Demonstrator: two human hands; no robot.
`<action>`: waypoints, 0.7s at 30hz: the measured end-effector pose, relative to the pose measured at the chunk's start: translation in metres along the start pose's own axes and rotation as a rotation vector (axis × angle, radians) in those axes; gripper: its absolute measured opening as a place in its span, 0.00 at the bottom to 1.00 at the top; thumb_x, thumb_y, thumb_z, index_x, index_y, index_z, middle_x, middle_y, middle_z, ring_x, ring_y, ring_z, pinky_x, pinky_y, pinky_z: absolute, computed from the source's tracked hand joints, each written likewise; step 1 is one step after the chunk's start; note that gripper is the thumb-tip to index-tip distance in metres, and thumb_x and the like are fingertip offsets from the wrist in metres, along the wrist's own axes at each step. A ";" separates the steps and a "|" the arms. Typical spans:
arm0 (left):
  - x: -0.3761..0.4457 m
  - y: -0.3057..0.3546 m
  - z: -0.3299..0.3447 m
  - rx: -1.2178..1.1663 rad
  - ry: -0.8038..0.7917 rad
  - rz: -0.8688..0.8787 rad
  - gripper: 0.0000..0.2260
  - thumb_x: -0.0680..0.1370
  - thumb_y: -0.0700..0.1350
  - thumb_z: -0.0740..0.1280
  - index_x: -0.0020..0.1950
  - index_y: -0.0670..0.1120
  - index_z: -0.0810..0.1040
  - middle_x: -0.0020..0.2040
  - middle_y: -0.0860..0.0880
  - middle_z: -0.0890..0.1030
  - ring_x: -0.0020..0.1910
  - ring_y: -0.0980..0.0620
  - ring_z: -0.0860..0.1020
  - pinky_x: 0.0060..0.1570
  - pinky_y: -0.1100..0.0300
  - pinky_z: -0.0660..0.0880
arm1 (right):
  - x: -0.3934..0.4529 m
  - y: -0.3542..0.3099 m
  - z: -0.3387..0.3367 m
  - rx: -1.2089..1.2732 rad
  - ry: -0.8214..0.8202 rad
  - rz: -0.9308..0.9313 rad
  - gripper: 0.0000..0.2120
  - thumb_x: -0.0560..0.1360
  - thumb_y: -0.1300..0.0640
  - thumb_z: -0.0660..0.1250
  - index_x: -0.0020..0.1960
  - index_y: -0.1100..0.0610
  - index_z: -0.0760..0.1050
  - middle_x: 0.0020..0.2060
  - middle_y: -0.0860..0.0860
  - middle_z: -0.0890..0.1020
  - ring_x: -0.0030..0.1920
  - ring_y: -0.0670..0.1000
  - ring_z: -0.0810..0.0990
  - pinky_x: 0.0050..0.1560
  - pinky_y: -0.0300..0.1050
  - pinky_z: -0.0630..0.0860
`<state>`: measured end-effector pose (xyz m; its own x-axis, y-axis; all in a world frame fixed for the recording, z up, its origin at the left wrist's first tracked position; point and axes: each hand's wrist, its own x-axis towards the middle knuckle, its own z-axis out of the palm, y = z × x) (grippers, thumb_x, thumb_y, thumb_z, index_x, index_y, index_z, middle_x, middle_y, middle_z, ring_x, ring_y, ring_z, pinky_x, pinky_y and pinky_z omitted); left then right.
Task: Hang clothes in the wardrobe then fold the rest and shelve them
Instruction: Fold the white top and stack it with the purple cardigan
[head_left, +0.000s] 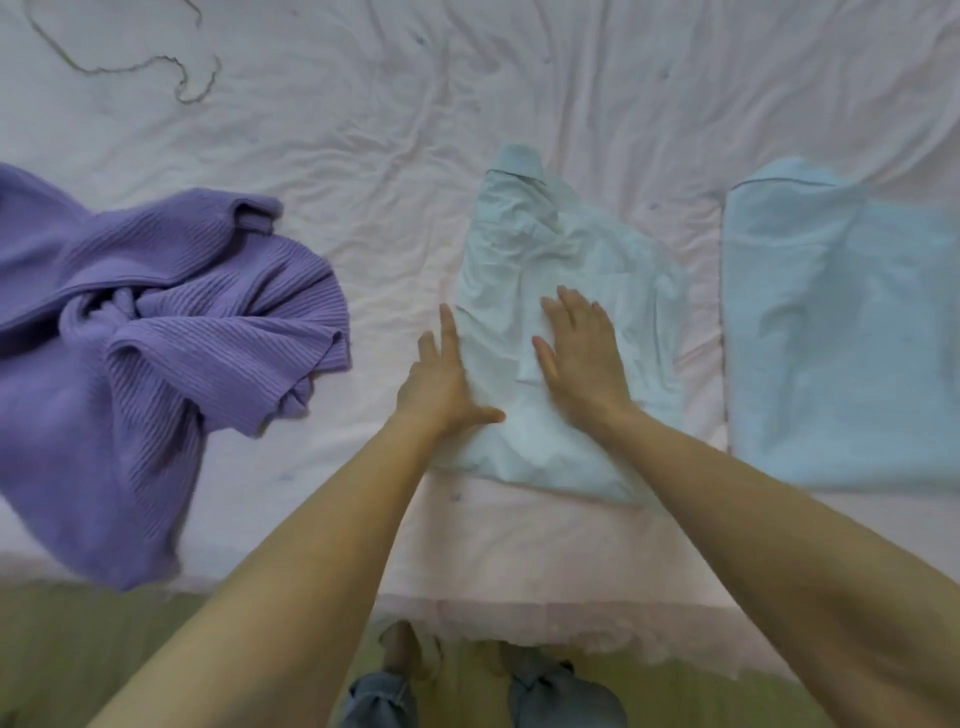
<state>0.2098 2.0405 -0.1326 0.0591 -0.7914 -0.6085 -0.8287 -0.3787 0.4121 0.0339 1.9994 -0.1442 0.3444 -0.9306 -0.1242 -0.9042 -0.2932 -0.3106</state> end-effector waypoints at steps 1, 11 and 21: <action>-0.011 -0.007 0.006 -0.085 0.011 -0.049 0.64 0.63 0.58 0.79 0.75 0.48 0.28 0.76 0.38 0.57 0.69 0.37 0.68 0.63 0.46 0.70 | -0.029 0.000 -0.002 -0.029 0.025 -0.074 0.24 0.79 0.49 0.53 0.68 0.62 0.70 0.68 0.61 0.72 0.69 0.60 0.70 0.72 0.53 0.56; -0.062 -0.034 0.055 0.459 0.539 0.519 0.32 0.64 0.38 0.75 0.68 0.39 0.72 0.64 0.36 0.74 0.60 0.36 0.75 0.60 0.45 0.72 | -0.150 0.026 0.030 -0.417 -0.083 -0.131 0.35 0.69 0.64 0.51 0.77 0.58 0.55 0.73 0.65 0.62 0.73 0.64 0.62 0.72 0.65 0.55; -0.037 -0.040 0.077 0.925 0.429 0.587 0.24 0.76 0.38 0.50 0.70 0.38 0.71 0.68 0.37 0.73 0.66 0.32 0.71 0.66 0.38 0.67 | -0.120 0.032 0.047 -0.485 0.028 0.044 0.21 0.72 0.62 0.53 0.61 0.61 0.76 0.56 0.64 0.80 0.52 0.65 0.80 0.52 0.59 0.77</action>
<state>0.1981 2.1220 -0.1794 -0.4302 -0.8920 -0.1385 -0.8692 0.4508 -0.2033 -0.0247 2.1119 -0.1841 0.3020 -0.9481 -0.0995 -0.9337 -0.3153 0.1700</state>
